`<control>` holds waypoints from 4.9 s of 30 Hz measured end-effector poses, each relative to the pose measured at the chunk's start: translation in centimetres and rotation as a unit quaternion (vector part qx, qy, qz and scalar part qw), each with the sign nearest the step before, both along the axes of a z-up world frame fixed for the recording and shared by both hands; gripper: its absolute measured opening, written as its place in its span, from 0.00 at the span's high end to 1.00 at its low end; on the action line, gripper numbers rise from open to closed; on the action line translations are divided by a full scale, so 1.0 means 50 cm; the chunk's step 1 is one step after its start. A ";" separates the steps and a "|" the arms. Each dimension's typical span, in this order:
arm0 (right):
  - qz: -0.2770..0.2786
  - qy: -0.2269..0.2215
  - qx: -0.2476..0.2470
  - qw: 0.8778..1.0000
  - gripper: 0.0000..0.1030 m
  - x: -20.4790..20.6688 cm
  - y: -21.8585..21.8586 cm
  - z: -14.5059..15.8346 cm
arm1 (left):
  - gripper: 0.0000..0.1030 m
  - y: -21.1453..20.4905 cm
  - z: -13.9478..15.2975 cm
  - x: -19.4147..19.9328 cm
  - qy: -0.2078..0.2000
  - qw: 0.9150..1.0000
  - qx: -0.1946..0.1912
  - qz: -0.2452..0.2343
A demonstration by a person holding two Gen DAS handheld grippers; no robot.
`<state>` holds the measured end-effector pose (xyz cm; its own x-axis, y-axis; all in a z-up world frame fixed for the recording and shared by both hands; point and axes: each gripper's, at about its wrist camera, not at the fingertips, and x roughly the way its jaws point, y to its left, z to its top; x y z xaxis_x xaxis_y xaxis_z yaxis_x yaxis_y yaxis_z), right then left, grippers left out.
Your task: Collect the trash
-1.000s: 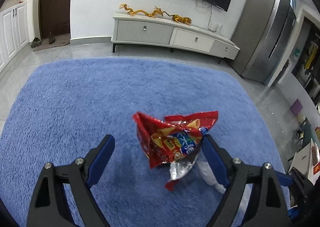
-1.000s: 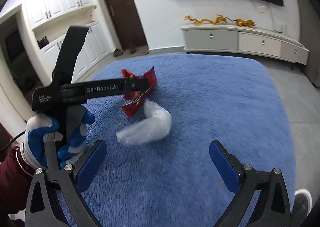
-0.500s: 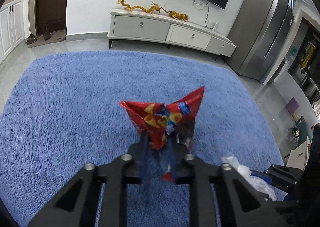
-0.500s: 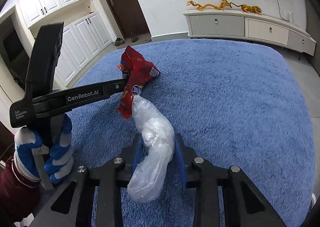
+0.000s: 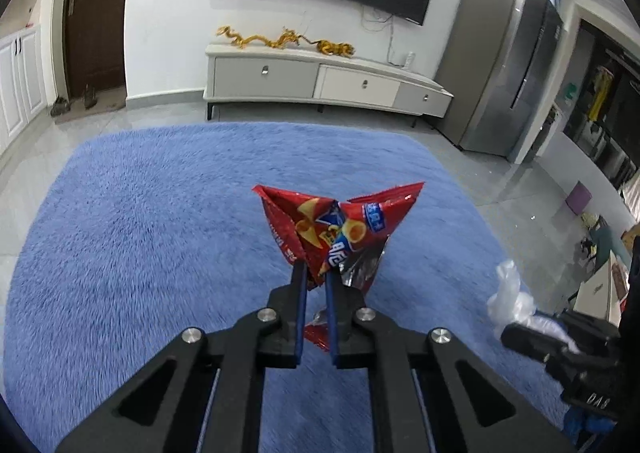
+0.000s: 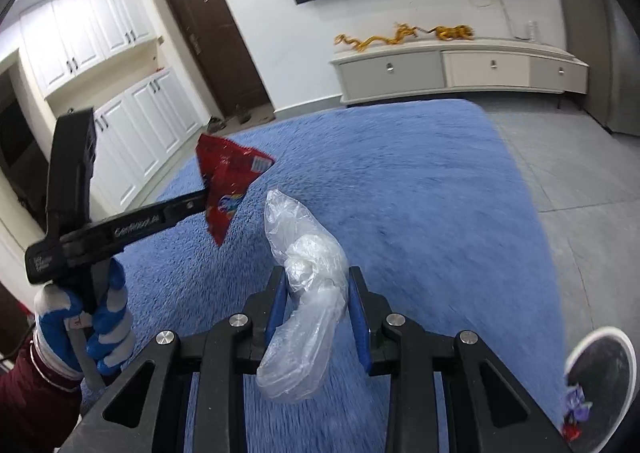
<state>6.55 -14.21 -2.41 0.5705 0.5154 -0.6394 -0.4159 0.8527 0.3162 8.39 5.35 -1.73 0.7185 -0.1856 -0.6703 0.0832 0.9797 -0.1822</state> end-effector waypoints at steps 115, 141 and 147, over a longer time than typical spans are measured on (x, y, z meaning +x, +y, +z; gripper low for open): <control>-0.480 0.071 0.014 0.874 0.40 -0.264 -0.685 -0.119 | 0.38 -0.970 -0.217 0.027 0.177 0.934 0.055 -0.305; -0.410 -0.014 -0.048 0.911 0.37 -0.256 -0.489 0.001 | 0.31 -0.663 0.023 -0.112 -0.017 0.985 0.037 -0.169; -0.378 -0.055 -0.059 0.922 0.31 -0.258 -0.384 0.044 | 0.29 -0.519 0.093 -0.164 -0.089 0.990 0.053 -0.091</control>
<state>-6.34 -33.41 -0.23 0.8026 -0.1252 -0.5832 0.2875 0.9378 0.1944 0.21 -20.59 2.91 0.7881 -0.2591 -0.5584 0.2826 0.9582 -0.0457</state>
